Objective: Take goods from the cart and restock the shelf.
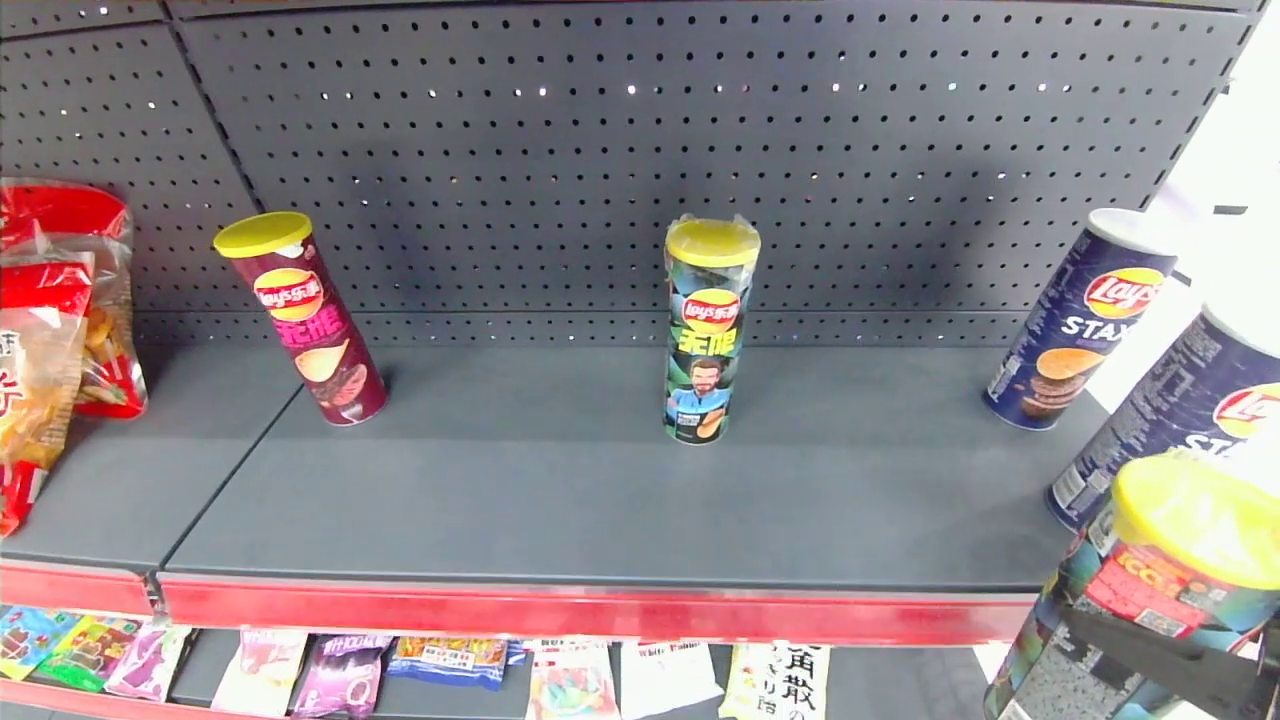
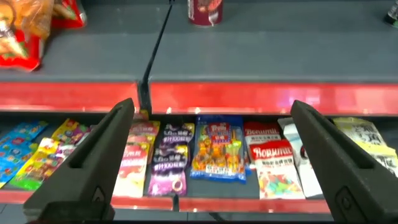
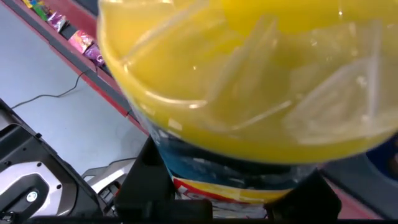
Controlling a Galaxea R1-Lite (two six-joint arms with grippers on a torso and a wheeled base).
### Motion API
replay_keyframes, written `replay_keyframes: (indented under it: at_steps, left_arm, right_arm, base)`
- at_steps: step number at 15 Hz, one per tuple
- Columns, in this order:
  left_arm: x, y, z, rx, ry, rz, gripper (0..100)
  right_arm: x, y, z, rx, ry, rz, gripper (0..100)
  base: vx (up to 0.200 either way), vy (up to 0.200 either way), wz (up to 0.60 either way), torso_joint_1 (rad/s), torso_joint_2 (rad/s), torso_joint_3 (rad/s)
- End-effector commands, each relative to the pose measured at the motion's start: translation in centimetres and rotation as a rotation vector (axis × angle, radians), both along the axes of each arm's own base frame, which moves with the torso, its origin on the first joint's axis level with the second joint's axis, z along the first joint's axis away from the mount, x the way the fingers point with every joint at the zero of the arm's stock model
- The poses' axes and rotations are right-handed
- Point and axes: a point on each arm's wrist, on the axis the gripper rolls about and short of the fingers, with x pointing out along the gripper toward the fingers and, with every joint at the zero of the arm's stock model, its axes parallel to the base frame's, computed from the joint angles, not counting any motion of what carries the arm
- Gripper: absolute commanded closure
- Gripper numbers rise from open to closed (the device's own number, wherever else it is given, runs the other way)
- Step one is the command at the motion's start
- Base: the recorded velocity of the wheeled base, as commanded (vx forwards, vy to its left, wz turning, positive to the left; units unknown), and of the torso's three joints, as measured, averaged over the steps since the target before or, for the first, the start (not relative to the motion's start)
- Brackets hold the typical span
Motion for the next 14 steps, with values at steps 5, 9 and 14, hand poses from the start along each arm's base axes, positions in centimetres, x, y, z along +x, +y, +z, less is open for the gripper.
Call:
replay_keyframes:
  at_steps: [5,9,14]
  left_arm:
    - [0.00,0.00,-0.02,-0.007,0.002,-0.001,0]
    - [0.00,-0.06,-0.02,-0.004,0.002,-0.027,0]
    - [0.00,-0.06,-0.02,-0.004,0.002,-0.027,0]
  right_arm:
    - [0.26,0.11,0.19,-0.001,-0.004,0.003,100]
    - [0.16,0.04,0.34,-0.002,-0.016,-0.005,100]
    - [0.29,0.01,0.20,-0.015,-0.012,-0.033,100]
  base:
    - [0.000,0.000,0.00,0.000,0.00,0.000]
    - [0.000,0.000,0.00,0.000,0.00,0.000]
    - [0.120,0.000,0.00,-0.006,0.00,0.004]
